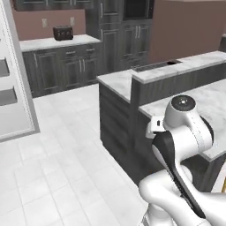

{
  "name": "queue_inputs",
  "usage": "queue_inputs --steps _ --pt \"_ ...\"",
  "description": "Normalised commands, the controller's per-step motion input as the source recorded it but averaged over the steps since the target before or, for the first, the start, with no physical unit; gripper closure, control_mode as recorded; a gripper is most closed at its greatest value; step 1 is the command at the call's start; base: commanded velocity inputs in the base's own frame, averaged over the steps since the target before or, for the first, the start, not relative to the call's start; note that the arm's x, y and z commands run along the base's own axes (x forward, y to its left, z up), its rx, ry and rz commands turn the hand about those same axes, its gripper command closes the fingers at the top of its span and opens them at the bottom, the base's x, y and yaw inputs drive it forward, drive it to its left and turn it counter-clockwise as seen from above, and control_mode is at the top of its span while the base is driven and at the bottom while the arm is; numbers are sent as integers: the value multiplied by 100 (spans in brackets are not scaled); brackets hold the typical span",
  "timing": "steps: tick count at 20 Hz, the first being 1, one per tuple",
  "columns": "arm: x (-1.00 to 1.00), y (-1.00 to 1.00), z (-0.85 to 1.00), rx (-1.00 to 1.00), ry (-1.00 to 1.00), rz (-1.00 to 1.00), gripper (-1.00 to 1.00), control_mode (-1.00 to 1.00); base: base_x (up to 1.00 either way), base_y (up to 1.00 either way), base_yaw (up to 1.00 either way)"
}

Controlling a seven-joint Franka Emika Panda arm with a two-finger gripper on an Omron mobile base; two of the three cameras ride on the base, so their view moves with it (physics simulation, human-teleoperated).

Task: Place the cold items (lime and tomato) from the fridge in one tupperware on the dining counter. Place the warm items (hot dog and kebab skewer) in the stove area in another tupperware.

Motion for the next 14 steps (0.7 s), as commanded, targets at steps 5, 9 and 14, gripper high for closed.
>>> queue_inputs --steps 5,9,14 --pt "0 0 0 0 0 0 -100 100 68 46 -10" --pt "0 0 0 0 0 0 -100 100 68 41 -8" --pt "0 0 0 0 0 0 -100 100 65 52 -11"
